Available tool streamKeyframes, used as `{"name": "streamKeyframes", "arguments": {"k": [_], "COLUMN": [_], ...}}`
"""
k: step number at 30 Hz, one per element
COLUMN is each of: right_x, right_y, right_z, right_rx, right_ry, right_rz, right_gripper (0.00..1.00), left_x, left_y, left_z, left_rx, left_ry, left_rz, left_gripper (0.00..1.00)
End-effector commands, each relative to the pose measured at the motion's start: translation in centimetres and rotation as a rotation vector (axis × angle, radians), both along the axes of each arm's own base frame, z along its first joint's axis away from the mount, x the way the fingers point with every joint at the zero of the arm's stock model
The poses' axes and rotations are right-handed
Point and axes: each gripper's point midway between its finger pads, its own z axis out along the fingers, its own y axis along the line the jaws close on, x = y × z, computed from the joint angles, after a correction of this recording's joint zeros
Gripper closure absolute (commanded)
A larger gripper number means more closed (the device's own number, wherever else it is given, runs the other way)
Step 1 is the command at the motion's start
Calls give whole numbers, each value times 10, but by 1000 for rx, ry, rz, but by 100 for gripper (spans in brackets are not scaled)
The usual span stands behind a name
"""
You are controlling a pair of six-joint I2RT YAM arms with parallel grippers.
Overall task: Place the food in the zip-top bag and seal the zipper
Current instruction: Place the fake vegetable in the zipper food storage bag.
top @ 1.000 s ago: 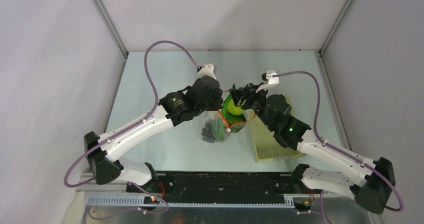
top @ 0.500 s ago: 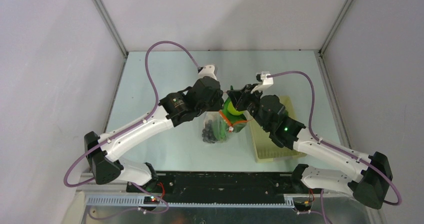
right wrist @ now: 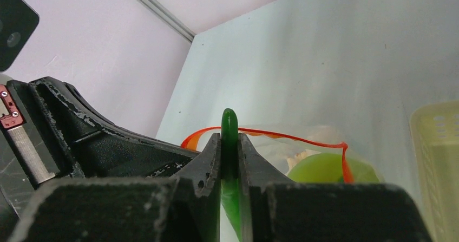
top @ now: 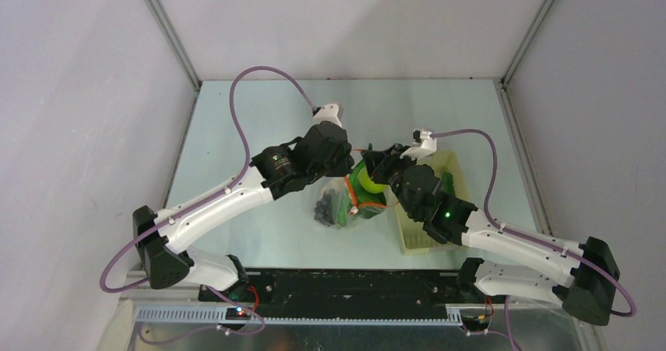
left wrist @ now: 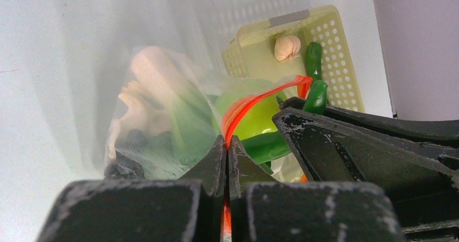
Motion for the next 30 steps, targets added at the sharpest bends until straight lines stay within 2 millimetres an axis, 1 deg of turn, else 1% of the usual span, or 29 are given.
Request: {"name": "streamKeyframes", "arguments": {"k": [1, 5, 10, 13, 16, 19, 24, 27, 28, 29, 30], "right_x": [-7, -17, -25, -25, -22, -19, -18, -14, -13, -11, -12], "right_y": [4, 10, 20, 21, 18, 16, 22, 24, 26, 27, 30], "right_z": [-28, -48, -63, -74, -82, -83, -88, -89, -94, -93, -95], "right_rx": [-36, -51, -107, -129, -163, -185, -218, -254, -271, -277, -284], "right_ry": [50, 86, 89, 114, 127, 133, 146, 164, 179, 186, 193], "right_rz": [-1, 25, 59, 52, 27, 19, 39, 45, 53, 52, 65], "right_gripper": [100, 100, 100, 100, 100, 100, 100, 98, 96, 95, 91], "left_x": [2, 3, 3, 3, 1, -2, -4, -7, -7, -8, -8], "left_y": [-4, -4, -5, -5, -6, -6, -7, -7, -7, -6, -5], "left_z": [33, 34, 36, 38, 42, 46, 47, 51, 51, 51, 50], "left_rx": [-112, -115, -122, -127, -145, -158, -167, -180, -182, -181, -178], "left_ry": [-61, -62, -62, -66, -72, -78, -82, -89, -90, -92, -93], "left_rz": [20, 24, 25, 24, 7, -4, -17, -30, -31, -31, -30], "left_gripper": [100, 100, 100, 100, 100, 100, 100, 100, 100, 100, 100]}}
